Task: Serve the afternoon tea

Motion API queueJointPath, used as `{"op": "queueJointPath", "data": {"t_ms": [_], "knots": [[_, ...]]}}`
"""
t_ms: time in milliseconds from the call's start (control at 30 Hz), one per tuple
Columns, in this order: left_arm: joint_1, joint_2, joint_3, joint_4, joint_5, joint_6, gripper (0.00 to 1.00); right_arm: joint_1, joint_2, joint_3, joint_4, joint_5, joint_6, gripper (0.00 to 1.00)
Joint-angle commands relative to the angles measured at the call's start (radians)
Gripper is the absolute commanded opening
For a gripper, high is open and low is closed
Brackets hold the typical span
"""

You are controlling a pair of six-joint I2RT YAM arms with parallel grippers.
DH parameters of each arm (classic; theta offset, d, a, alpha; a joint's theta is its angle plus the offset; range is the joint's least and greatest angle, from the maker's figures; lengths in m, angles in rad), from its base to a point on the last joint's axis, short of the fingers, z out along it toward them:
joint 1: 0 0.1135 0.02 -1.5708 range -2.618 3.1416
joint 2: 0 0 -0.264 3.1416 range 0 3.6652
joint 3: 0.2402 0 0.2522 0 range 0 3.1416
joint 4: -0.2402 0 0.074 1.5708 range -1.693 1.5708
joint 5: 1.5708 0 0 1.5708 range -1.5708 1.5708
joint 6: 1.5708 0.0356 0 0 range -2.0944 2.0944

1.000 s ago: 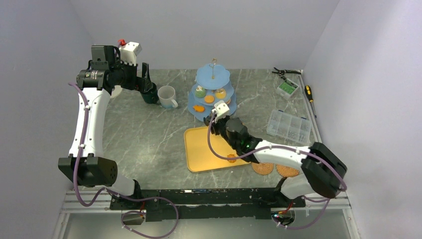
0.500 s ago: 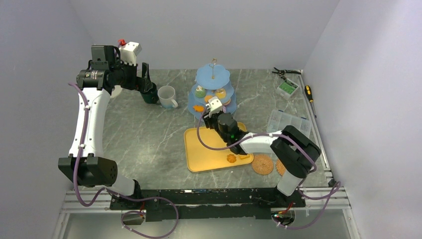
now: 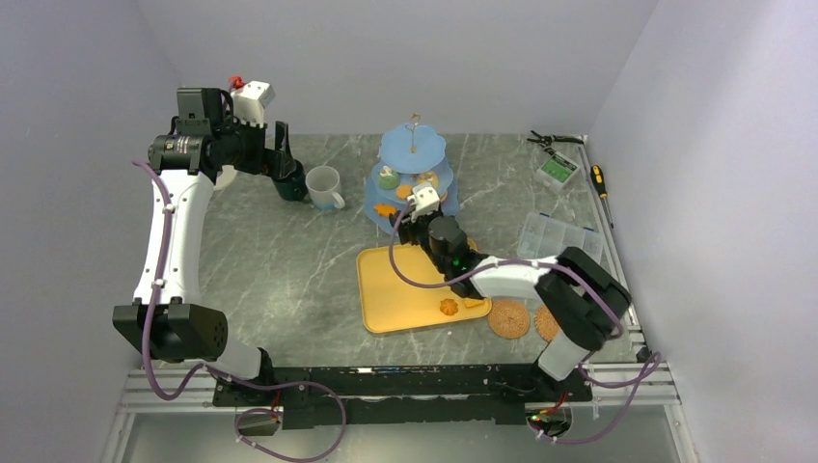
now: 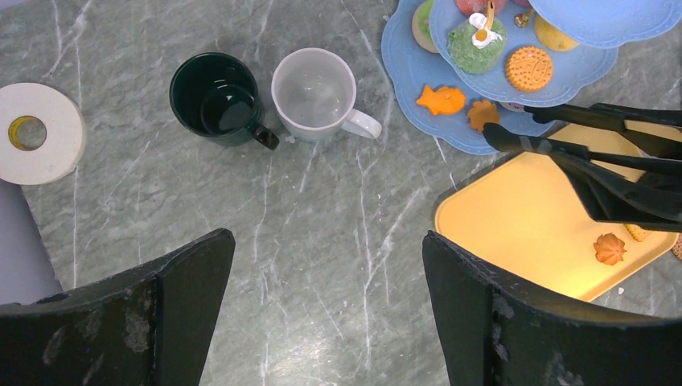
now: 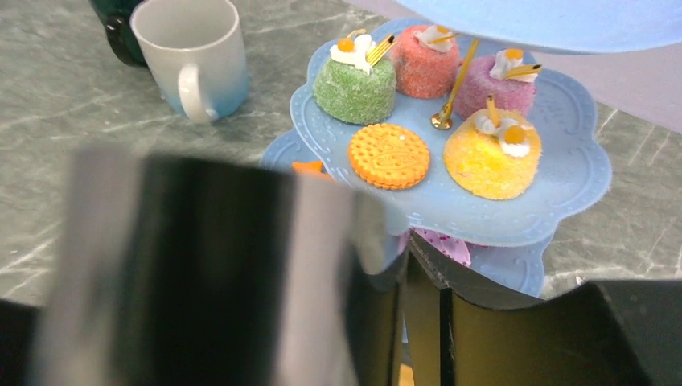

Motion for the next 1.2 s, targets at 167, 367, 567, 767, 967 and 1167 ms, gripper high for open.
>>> {"op": "queueJointPath", "data": {"t_ms": [167,367,567,767,967,1167], "knots": [[0.003,-0.002,0.046,0.005,0.013,0.019,0.93,0.046,-0.388,-0.186,-0.232,0.021,0.163,0.60],[0.004,0.004,0.048,0.001,0.016,0.024,0.93,0.122,-0.600,-0.269,-0.489,0.095,0.261,0.60],[0.003,0.003,0.038,0.002,0.022,0.027,0.93,0.165,-0.723,-0.269,-0.727,0.167,0.379,0.60],[0.003,0.003,-0.001,0.006,0.046,0.033,0.93,0.192,-0.800,-0.273,-0.878,0.218,0.457,0.60],[0.001,0.010,-0.063,-0.021,0.138,0.061,0.93,0.214,-0.832,-0.273,-0.960,0.227,0.497,0.60],[-0.173,-0.023,-0.324,-0.008,0.114,0.176,0.91,0.224,-0.875,-0.284,-0.977,0.230,0.508,0.60]]}}
